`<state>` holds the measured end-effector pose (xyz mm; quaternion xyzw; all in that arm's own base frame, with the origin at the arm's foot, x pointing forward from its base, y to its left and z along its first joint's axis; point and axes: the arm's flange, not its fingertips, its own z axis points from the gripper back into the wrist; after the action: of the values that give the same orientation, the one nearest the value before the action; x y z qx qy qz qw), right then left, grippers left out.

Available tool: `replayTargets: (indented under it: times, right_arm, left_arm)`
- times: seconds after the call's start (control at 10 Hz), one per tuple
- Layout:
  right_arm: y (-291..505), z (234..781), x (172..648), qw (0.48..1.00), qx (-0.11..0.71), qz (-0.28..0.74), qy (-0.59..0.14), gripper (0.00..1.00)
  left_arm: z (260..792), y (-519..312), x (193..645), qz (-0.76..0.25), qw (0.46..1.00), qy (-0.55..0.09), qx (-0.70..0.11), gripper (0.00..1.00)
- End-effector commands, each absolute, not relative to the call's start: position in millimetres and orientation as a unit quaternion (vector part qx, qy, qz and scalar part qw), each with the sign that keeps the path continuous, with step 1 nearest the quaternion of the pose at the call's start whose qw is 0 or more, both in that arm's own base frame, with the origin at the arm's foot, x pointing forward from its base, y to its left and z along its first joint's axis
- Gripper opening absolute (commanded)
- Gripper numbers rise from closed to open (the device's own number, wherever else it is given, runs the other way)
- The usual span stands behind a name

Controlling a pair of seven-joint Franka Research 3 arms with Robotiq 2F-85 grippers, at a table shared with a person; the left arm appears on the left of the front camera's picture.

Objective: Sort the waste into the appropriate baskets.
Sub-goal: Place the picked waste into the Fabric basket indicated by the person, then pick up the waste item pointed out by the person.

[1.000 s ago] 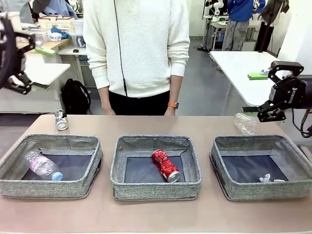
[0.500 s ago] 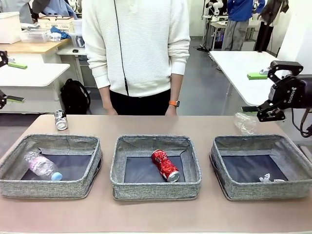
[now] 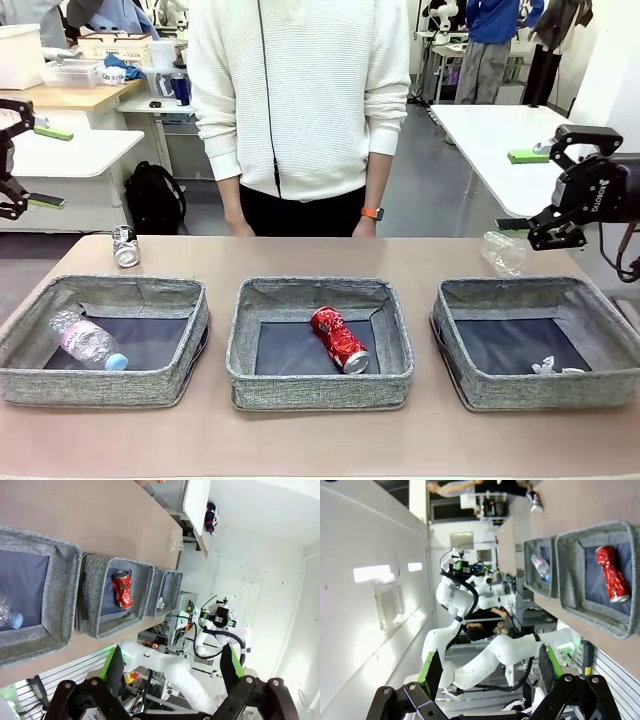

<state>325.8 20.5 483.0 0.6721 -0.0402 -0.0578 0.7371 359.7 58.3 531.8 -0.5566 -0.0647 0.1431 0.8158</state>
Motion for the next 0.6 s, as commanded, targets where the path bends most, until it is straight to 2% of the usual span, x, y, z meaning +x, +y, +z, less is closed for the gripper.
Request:
replayTargets:
  times: [0.0,0.5]
  right_arm:
    - [20.9,486.1,326.3,0.731,0.679,-0.059,-0.041,1.0]
    - [20.9,486.1,326.3,0.731,0.679,-0.059,-0.041,1.0]
  left_arm:
    - [534.7,60.5,361.3,0.143,0.809,-0.067,-0.566,1.0]
    - [534.7,60.5,361.3,0.143,0.809,-0.067,-0.566,1.0]
